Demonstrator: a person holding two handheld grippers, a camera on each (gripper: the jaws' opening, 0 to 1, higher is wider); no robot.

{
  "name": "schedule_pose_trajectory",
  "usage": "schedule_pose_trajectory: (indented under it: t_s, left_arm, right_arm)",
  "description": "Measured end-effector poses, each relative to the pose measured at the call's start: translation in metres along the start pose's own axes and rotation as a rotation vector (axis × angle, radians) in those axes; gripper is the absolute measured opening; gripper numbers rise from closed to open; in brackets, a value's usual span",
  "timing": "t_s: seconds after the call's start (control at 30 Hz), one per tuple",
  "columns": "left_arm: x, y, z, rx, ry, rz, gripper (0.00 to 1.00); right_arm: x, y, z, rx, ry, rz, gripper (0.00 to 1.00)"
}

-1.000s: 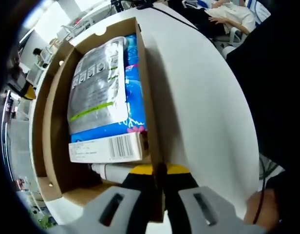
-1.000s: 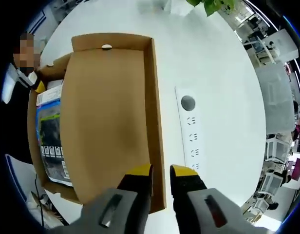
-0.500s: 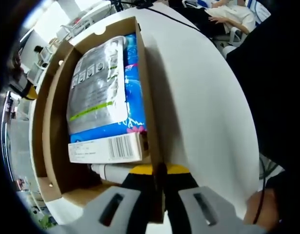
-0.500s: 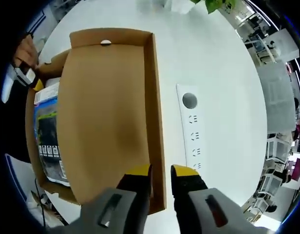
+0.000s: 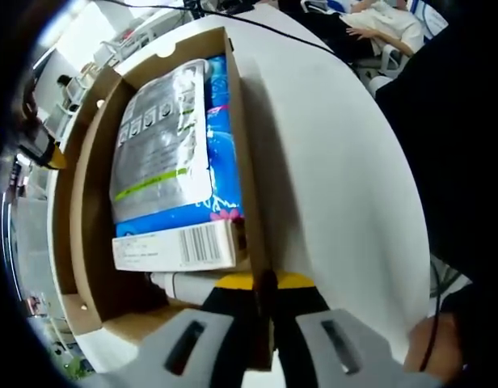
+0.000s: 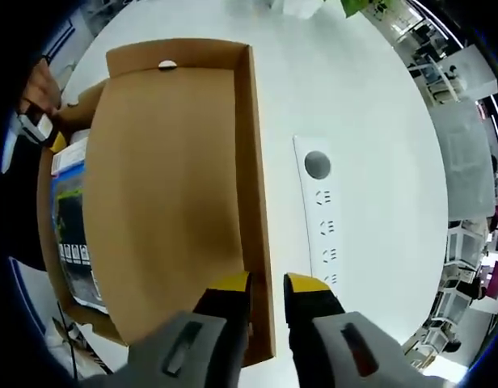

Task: Operate the shoe box by opening the lid, removing the specified soft item, and placing it in the target area until the item is outside and the box remains undamaged.

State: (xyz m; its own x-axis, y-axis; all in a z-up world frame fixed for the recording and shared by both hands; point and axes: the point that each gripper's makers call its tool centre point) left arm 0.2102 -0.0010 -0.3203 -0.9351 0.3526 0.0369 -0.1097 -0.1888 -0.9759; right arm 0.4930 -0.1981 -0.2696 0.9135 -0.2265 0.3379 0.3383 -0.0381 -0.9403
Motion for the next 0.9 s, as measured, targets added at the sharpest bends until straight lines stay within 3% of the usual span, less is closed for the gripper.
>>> schedule_pose_trajectory:
  t_s: [0.5, 0.7, 0.9]
  left_arm:
    - [0.001, 0.001, 0.001, 0.001, 0.001, -0.006, 0.05]
    - [0.001, 0.003, 0.001, -0.009, 0.007, -0.008, 0.05]
    - [0.001, 0.004, 0.001, -0.017, 0.007, -0.007, 0.05]
  right_arm:
    - [-0.01, -0.009, 0.004, 0.041, -0.009, -0.004, 0.16]
    - [-0.013, -0.028, 0.004, 0.053, -0.027, -0.053, 0.22]
    - [-0.026, -0.059, 0.004, 0.088, -0.024, -0.068, 0.19]
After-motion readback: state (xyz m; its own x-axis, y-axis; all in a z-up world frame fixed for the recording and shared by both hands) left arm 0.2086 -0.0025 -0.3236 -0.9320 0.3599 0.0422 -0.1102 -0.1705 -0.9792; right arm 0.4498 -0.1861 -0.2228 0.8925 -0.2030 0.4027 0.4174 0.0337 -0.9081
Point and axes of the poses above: the point that each gripper's makers call its tool centre point, and the gripper's own axes: y roughly forward along the fingers, x roughly to its right, z roughly out of its top, and after that the axes turned 8 degrees about -z, right-handed
